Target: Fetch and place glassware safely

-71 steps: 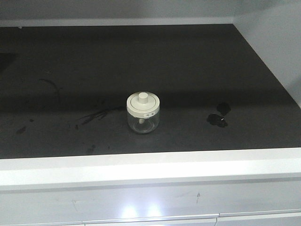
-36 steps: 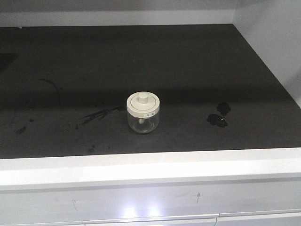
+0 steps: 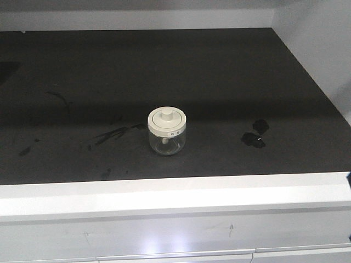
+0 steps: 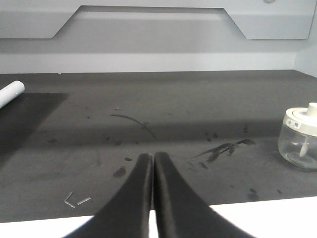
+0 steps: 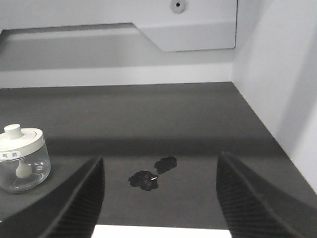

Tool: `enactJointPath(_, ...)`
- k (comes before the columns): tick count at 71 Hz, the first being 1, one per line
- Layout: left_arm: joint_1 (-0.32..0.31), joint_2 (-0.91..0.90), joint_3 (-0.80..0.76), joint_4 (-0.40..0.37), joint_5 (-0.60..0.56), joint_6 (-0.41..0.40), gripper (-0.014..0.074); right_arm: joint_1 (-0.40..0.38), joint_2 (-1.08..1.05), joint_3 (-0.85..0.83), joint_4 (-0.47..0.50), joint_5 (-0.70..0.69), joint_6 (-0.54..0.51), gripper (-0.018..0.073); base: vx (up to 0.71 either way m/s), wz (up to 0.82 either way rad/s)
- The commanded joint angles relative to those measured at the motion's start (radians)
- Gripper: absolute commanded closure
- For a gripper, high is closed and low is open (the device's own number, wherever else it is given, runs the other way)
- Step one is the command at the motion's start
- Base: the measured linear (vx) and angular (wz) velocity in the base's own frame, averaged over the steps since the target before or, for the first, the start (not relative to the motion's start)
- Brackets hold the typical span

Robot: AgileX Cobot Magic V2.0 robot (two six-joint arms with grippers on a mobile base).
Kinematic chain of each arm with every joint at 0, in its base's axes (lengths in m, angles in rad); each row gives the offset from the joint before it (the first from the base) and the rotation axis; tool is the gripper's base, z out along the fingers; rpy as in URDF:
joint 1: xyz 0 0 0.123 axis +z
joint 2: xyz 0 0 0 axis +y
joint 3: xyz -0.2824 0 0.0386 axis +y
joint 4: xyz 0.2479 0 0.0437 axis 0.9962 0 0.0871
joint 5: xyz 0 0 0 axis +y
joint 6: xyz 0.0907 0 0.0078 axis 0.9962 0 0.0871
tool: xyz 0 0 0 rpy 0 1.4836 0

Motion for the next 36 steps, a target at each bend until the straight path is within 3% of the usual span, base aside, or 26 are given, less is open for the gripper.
enactJointPath(1, -0.004, 0.013, -0.027, -0.008, -0.07, -0.007, 0.0603, 0.002, 0.104, -0.06, -0.004, -0.145, -0.005, 0.0085, 0.0, 0.0)
enactJointPath(8, -0.004, 0.013, -0.027, -0.008, -0.07, -0.007, 0.0603, 0.026, 0.229, -0.135, -0.008, -0.181, -0.006, 0.0085, 0.0, 0.0)
enactJointPath(23, -0.004, 0.013, -0.027, -0.008, -0.07, -0.007, 0.0603, 0.246, 0.511, -0.303, -0.084, -0.271, -0.014, 0.0085, 0.0, 0.0)
enactJointPath(36, -0.004, 0.013, -0.027, -0.008, -0.07, -0.007, 0.0603, 0.31, 0.778, -0.434, -0.087, -0.391, -0.013, 0.0085, 0.0, 0.0)
